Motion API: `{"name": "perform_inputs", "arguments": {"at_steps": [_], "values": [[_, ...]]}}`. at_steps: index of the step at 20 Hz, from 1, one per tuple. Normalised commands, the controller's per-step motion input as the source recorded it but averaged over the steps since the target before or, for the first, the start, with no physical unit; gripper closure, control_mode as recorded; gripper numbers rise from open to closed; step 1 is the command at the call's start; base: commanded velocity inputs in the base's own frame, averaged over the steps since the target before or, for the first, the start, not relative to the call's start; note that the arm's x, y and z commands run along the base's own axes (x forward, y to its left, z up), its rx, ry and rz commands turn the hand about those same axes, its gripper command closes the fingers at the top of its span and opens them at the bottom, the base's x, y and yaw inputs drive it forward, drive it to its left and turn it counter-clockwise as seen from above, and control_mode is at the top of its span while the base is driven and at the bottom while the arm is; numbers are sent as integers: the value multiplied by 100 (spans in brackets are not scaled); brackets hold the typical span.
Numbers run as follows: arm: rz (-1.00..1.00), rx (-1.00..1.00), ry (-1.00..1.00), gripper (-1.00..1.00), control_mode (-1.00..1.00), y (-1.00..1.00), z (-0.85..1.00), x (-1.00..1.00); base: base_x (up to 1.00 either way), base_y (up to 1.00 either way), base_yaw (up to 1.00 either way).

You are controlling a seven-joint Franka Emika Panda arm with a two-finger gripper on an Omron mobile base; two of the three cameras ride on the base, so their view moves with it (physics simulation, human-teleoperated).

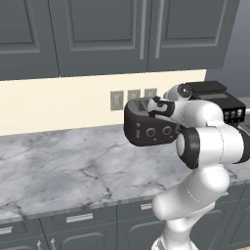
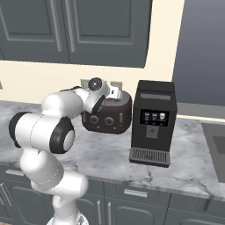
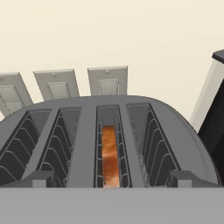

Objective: Start the toaster. Once the lever pops up, take the bread to the plate on the dining counter.

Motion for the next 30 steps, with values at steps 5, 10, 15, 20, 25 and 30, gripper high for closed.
{"name": "perform_inputs", "arguments": {"at_steps": [5, 10, 15, 20, 25, 30], "values": [[0, 0, 0, -100, -100, 0, 0, 0, 0, 0, 0], [0, 0, 0, -100, -100, 0, 0, 0, 0, 0, 0], [0, 0, 0, -100, -100, 0, 0, 0, 0, 0, 0], [0, 0, 0, -100, -100, 0, 0, 0, 0, 0, 0], [0, 0, 0, -100, -100, 0, 0, 0, 0, 0, 0], [0, 0, 0, -100, -100, 0, 0, 0, 0, 0, 0]]}}
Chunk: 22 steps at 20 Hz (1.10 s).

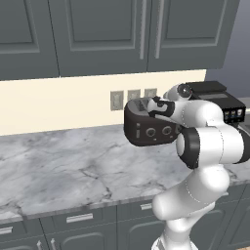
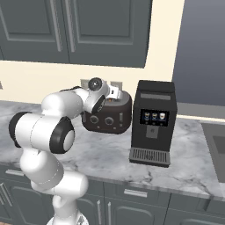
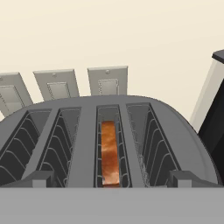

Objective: Start the toaster. Once the lever pops up, take the bread to the plate on the dining counter.

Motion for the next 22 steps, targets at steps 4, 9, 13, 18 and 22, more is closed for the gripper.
{"name": "perform_inputs", "arguments": {"at_steps": [4, 9, 13, 18, 22], "values": [[0, 0, 0, -100, -100, 0, 0, 0, 0, 0, 0], [0, 0, 0, -100, -100, 0, 0, 0, 0, 0, 0], [0, 0, 0, -100, -100, 0, 0, 0, 0, 0, 0], [0, 0, 0, -100, -100, 0, 0, 0, 0, 0, 0], [0, 0, 0, -100, -100, 0, 0, 0, 0, 0, 0]]}}
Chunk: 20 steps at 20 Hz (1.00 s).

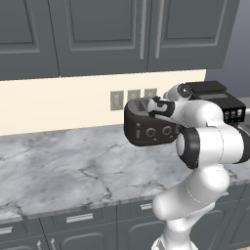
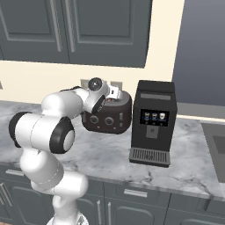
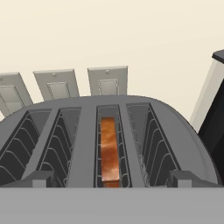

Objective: Start the toaster. Once the lever pops up, take the bread to the plate on the dining counter.

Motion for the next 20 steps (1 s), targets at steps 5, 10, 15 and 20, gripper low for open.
{"name": "perform_inputs", "arguments": {"at_steps": [5, 10, 15, 20], "values": [[0, 0, 0, -100, -100, 0, 0, 0, 0, 0, 0], [0, 0, 0, -100, -100, 0, 0, 0, 0, 0, 0], [0, 0, 0, -100, -100, 0, 0, 0, 0, 0, 0], [0, 0, 0, -100, -100, 0, 0, 0, 0, 0, 0]]}}
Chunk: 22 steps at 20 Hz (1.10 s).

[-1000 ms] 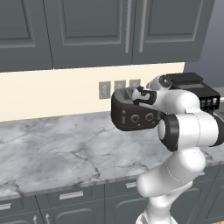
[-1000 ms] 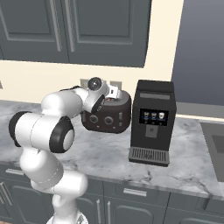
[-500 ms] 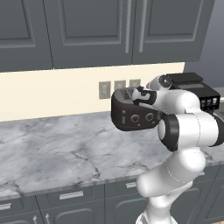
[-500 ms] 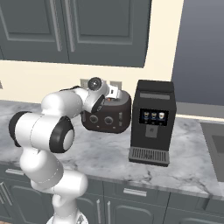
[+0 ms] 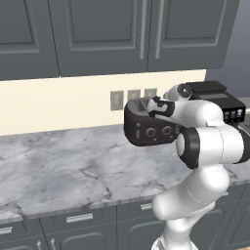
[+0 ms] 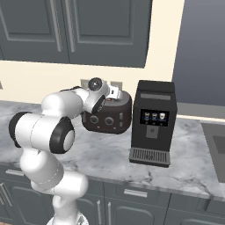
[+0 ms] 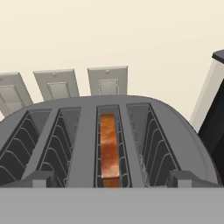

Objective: Start the toaster. Once the lever pops up, take the bread to the plate on the dining counter.

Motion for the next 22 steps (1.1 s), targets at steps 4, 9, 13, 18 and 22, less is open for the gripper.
{"name": "perform_inputs", "arguments": {"at_steps": [4, 9, 13, 18, 22], "values": [[0, 0, 0, -100, -100, 0, 0, 0, 0, 0, 0], [0, 0, 0, -100, -100, 0, 0, 0, 0, 0, 0], [0, 0, 0, -100, -100, 0, 0, 0, 0, 0, 0], [0, 0, 0, -100, -100, 0, 0, 0, 0, 0, 0], [0, 0, 0, -100, -100, 0, 0, 0, 0, 0, 0]]}}
